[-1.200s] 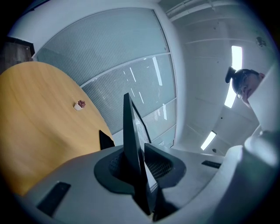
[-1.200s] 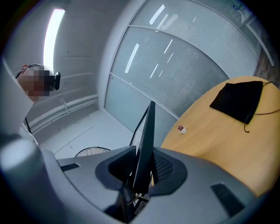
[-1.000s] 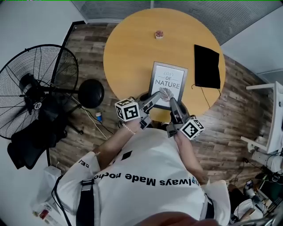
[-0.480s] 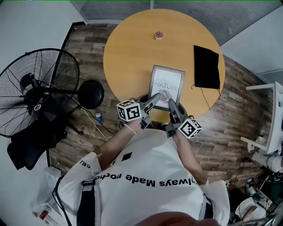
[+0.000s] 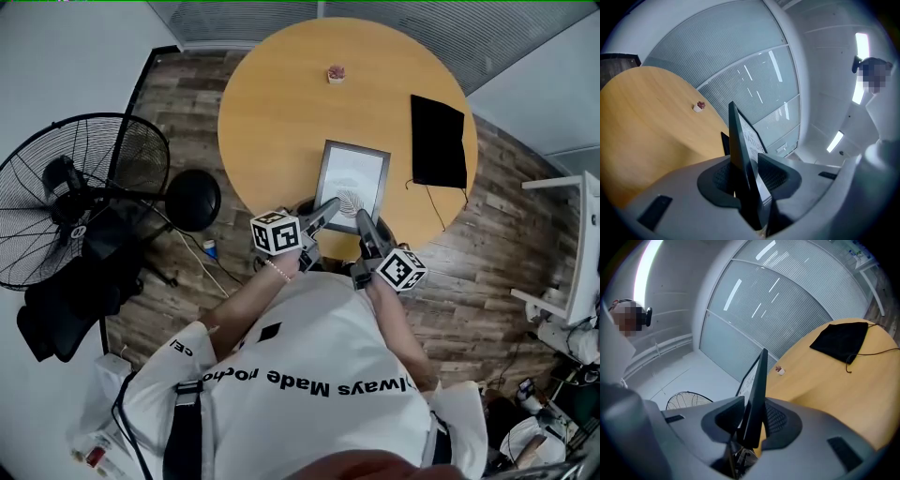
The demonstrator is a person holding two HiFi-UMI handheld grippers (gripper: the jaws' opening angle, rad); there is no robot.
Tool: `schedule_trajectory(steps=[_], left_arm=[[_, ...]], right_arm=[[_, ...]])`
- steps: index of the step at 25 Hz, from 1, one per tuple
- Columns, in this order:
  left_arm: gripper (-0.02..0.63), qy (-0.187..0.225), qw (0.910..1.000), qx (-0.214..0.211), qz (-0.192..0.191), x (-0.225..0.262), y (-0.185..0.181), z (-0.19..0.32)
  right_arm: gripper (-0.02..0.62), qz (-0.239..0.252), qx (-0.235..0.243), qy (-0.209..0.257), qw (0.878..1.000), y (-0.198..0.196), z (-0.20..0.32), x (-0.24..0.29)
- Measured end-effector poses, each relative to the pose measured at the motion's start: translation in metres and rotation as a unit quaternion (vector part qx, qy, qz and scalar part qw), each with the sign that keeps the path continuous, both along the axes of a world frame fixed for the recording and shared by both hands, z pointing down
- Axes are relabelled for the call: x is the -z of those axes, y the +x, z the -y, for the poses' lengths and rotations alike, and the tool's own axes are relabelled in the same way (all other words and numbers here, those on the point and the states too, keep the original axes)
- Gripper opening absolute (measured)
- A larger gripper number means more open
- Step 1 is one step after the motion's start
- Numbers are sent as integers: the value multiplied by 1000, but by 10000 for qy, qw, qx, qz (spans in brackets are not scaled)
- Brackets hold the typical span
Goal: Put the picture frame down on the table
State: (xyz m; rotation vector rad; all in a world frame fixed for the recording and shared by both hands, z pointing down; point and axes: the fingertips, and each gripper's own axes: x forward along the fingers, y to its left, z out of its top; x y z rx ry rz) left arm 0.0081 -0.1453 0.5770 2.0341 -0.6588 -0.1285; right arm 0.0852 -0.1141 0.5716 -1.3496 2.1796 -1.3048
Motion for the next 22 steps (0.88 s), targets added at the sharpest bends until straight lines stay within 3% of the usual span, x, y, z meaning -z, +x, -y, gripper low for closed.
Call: schedule_trajectory(steps=[22], left_arm=[[147,-34,9979,-41,653,-44,1,4]], right_arm=[[127,-437,54,-388,9983,3,4,-43]])
